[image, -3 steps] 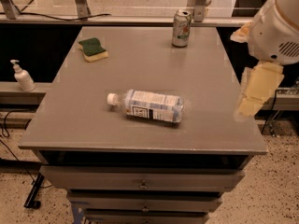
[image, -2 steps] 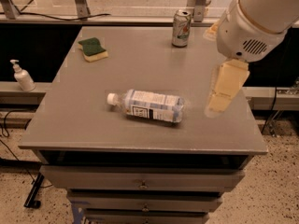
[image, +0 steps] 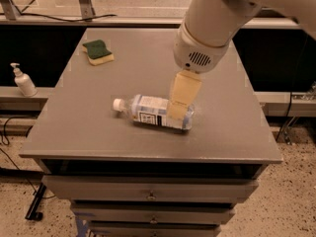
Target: Place blue plastic bottle upright
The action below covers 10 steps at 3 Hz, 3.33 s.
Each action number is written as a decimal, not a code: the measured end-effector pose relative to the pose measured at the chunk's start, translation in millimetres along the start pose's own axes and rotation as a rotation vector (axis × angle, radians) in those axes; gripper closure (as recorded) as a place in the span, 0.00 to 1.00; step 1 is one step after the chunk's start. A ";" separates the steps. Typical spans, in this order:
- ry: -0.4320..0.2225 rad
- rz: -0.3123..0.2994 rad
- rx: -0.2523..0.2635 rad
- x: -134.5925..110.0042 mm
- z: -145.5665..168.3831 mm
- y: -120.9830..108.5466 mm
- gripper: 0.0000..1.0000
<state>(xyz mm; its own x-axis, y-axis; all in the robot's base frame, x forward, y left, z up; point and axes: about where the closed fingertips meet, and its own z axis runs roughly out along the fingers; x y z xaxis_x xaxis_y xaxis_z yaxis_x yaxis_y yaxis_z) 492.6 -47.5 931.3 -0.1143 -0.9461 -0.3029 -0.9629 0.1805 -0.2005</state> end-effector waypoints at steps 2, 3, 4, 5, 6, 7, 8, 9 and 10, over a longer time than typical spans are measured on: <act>0.042 0.145 -0.088 -18.5 69.0 1.3 0.00; 0.036 0.174 -0.121 -39.7 92.1 6.6 0.00; 0.026 0.191 -0.135 -48.4 105.2 8.0 0.18; 0.017 0.205 -0.123 -50.2 102.2 2.7 0.42; 0.004 0.226 -0.105 -43.7 91.6 -6.8 0.64; -0.072 0.242 -0.069 -45.0 60.7 -23.8 0.87; -0.261 0.252 -0.027 -48.2 15.8 -50.5 1.00; -0.505 0.250 -0.004 -37.4 -15.9 -76.1 1.00; -0.769 0.252 -0.020 -26.0 -24.9 -88.6 1.00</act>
Offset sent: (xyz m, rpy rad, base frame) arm 0.0256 0.0599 -0.0942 0.0213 0.2183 -0.1883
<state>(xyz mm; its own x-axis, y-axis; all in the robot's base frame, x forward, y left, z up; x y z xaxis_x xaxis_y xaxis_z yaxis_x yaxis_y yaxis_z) 574.9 -45.5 980.2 -0.1353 -0.4267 -0.8942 -0.9357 0.3518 -0.0263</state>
